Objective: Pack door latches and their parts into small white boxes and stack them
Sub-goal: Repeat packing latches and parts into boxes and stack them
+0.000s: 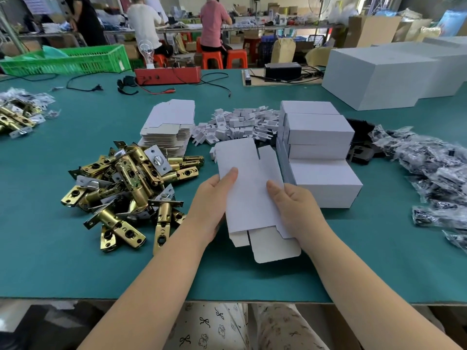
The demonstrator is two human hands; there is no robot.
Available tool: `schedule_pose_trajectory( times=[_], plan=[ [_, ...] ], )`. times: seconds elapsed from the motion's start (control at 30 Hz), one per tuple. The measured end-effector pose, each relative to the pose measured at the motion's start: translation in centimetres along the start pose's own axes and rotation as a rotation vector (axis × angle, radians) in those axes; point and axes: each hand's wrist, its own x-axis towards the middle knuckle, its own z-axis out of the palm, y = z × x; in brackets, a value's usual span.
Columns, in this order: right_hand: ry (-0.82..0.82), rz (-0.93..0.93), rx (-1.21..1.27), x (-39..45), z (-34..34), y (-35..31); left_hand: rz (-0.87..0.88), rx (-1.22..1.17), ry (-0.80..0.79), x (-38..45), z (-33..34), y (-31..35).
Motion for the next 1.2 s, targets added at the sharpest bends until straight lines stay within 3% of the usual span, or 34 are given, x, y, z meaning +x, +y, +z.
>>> schedule_pose_trajectory(
  times=[0.13, 0.3, 0.4, 0.5, 0.6, 0.7, 0.83, 0.97, 1.1, 1.2],
  plan=[
    [0.0, 0.027, 0.004, 0.1, 0.0, 0.0, 0.044, 0.082, -0.033, 0.2, -0.2, -0.3],
    [0.08, -0.095, -0.112, 0.4, -0.1, 0.0, 0.037, 0.11, -0.153, 0.3, -0.4, -0.5],
    [0.135, -0.185, -0.059, 0.3, -0.2, 0.2, 0.012, 0.114, -0.182, 0.2, -0.4, -0.5],
    [0.289, -0.195, 0.048, 0.6, -0.8, 0.4, -0.04, 0.261, -0.252, -0.1, -0.6, -0.4],
    [0.375, -0.211, 0.113, 0.8, -1.1, 0.3, 0.098, 0.469, -0.216, 0.1, -0.7, -0.8],
    [0.27, -0.183, 0.04, 0.5, -0.6, 0.5, 0.248, 0.452, -0.071, 0.4, -0.8, -1.0],
    [0.147, -0.259, -0.15, -0.5, 0.3, 0.9, 0.27, 0.336, 0.045, 0.6, -0.9, -0.8],
    [0.058, -0.213, -0.038, -0.5, -0.3, 0.7, 0.101, 0.128, -0.041, 0.0, -0.9, 0.2],
    [-0.168, -0.169, 0.049, -0.6, -0.3, 0.3, 0.178, 0.06, -0.148, -0.1, -0.8, -0.1],
    [-0.19, -0.189, 0.082, -0.9, 0.0, 0.3, 0.211, 0.13, -0.194, -0.1, -0.3, -0.5]
  ],
)
